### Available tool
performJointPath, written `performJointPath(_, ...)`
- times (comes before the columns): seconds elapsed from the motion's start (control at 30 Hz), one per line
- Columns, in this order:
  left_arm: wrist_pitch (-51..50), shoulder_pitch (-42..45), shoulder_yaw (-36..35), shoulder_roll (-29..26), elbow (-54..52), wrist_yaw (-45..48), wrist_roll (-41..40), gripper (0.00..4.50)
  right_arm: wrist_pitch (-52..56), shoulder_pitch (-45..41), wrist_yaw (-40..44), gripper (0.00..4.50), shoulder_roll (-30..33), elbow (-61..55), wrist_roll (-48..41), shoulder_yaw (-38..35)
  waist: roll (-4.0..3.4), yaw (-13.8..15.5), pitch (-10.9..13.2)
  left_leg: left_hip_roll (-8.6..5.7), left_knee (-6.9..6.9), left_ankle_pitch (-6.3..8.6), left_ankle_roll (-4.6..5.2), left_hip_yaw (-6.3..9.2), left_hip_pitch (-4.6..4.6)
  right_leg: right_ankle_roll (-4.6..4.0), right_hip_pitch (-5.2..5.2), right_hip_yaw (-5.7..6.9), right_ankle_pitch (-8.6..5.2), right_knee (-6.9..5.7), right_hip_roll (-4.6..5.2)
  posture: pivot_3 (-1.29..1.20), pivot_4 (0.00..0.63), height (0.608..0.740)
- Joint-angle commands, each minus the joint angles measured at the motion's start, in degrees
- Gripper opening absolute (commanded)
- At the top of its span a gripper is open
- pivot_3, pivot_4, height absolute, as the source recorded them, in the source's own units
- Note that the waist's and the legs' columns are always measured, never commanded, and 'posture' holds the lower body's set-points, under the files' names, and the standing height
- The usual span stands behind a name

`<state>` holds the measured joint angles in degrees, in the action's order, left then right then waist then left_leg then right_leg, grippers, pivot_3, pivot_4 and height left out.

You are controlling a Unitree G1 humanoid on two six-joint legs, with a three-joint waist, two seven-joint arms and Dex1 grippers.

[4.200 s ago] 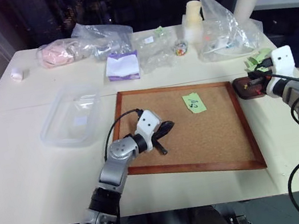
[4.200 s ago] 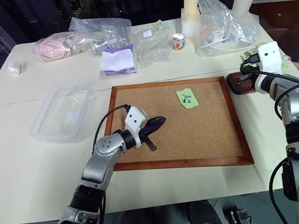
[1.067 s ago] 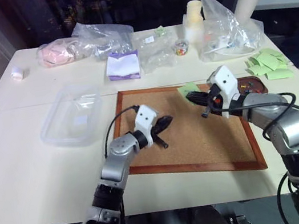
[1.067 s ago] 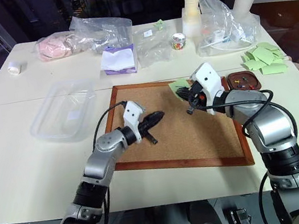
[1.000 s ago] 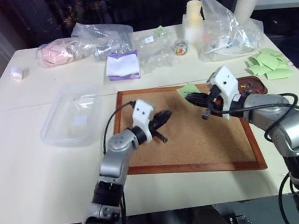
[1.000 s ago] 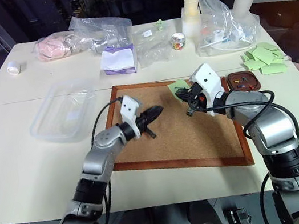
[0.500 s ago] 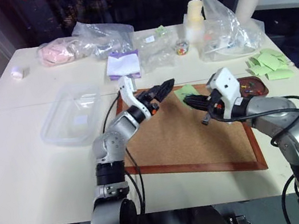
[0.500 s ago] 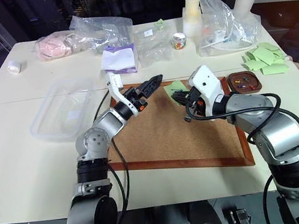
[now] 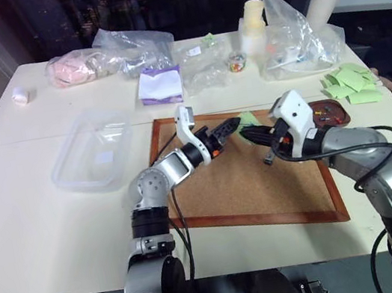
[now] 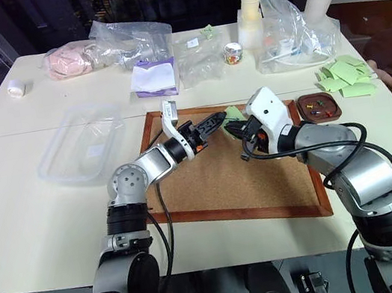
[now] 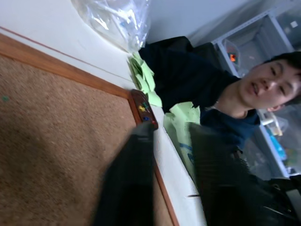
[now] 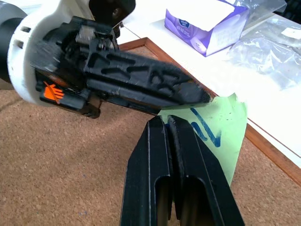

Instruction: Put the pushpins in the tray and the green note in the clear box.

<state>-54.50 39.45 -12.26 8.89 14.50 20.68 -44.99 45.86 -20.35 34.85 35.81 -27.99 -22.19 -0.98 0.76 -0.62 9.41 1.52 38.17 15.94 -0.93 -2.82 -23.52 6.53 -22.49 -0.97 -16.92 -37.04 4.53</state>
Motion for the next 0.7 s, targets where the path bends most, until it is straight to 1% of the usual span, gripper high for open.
performJointPath(0.03,-0.6,0.1,-0.1,1.3,-1.7,-0.5,-2.1,0.03,-1.0,-0.4,0.0,0.0,1.1,-2.5,-0.1,-1.1,0.0,0.0,0.0,0.0,0.0,0.0,0.0,0.0,0.0,0.0,0.0,0.0,0.0,0.0,0.0,0.0,0.15,0.74)
performJointPath(0.27,4.4,-0.8,3.7,-1.2,-1.1,0.7,3.2,0.03,-0.1,-1.0,-0.1,0.0,2.6,-4.0,-1.5,-3.3,0.0,0.0,0.0,-0.01,0.0,0.0,0.0,0.0,0.0,0.0,0.0,0.0,0.0,0.0,0.0,0.0,0.15,0.74)
performJointPath(0.4,7.7,-1.7,7.2,-4.2,-1.6,4.2,6.9,0.03,-0.3,-2.0,-0.3,0.0,3.8,-2.4,-2.4,-7.6,0.0,0.0,0.0,-0.01,0.0,0.0,0.0,-0.01,0.0,0.0,0.0,0.0,0.0,0.0,0.0,0.0,0.15,0.74)
performJointPath(0.47,8.4,-2.7,9.3,-6.0,-3.4,6.6,8.0,0.03,-0.9,-2.8,-1.0,0.0,4.4,0.8,-2.2,-10.1,0.0,0.0,0.0,-0.01,-0.01,0.0,0.0,-0.01,0.0,-0.01,0.0,0.0,0.0,0.01,0.0,0.0,0.15,0.74)
performJointPath(0.6,11.5,-6.2,15.4,-11.1,-10.3,12.8,11.2,0.03,-3.6,-4.5,-1.6,0.0,4.7,9.7,-1.0,-13.3,0.0,0.0,0.0,0.0,-0.01,0.0,-0.01,-0.03,0.0,-0.01,0.0,-0.01,0.0,0.01,0.0,0.0,0.15,0.74)
performJointPath(0.7,13.0,-8.6,17.7,-16.0,-17.3,16.7,12.0,0.03,-6.4,-7.3,-3.2,0.0,5.2,21.4,1.6,-14.2,-0.01,-0.1,0.0,0.01,-0.03,-0.01,-0.02,-0.06,0.0,-0.01,-0.01,-0.02,0.0,0.01,0.02,0.0,0.15,0.74)
